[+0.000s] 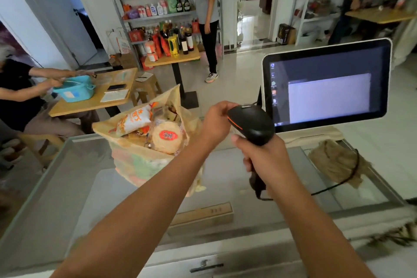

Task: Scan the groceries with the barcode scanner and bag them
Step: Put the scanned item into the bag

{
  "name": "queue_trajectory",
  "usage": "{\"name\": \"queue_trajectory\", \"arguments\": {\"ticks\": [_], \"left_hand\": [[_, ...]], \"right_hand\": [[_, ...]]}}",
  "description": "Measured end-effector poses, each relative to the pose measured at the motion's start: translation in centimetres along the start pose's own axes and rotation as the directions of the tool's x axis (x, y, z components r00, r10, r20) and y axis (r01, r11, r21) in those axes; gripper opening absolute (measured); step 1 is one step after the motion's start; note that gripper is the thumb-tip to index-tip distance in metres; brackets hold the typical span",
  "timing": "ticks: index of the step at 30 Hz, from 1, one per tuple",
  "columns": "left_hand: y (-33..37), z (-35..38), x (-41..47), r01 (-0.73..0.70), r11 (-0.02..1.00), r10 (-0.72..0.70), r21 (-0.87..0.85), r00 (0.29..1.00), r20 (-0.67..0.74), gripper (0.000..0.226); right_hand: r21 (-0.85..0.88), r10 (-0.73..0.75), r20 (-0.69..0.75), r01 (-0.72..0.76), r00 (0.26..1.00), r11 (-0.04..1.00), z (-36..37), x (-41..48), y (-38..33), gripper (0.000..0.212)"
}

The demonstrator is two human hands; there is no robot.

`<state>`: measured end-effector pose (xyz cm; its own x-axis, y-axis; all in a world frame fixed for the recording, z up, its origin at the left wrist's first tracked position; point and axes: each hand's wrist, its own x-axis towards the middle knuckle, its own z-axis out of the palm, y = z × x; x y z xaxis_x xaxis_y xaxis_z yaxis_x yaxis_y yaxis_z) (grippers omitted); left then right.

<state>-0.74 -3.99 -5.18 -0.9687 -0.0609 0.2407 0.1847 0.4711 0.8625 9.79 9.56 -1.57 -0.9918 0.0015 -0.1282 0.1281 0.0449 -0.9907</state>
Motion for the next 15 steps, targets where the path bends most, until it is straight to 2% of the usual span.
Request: {"name": "queue_trajectory", "arguments": {"ticks": [4, 9, 11, 15], "left_hand": [[-5.8, 4.8, 2.3, 0.203, 0.941, -0.189, 0.27, 0.979, -0.075, 0.029], [-12.2, 8.7, 3.2, 0.482, 0.796, -0.476, 0.367, 0.872, -0.112, 0.04], [-13.6, 9.4, 3.6, 0.526, 0.757, -0.513, 0.388, 0.846, -0.147, 0.05], [-15.2, 10.5, 5.8, 0.516, 0.612, -0.506, 0.6, 0.838, -0.205, 0.069]], "right_hand": [[0.038, 0.173, 0.101, -0.178, 0.98, 0.983, -1.5, 5.2, 2.3, 0.023], [-0.104, 0.379, 0.18, -0.365, 0.908, 0.925, -2.5, 9.1, 6.3, 0.022], [-0.142, 0.401, 0.189, -0.379, 0.896, 0.914, -3.0, 10.1, 8.3, 0.021], [-0.127, 0.371, 0.272, -0.349, 0.888, 0.928, -4.3, 10.8, 11.1, 0.021]]}}
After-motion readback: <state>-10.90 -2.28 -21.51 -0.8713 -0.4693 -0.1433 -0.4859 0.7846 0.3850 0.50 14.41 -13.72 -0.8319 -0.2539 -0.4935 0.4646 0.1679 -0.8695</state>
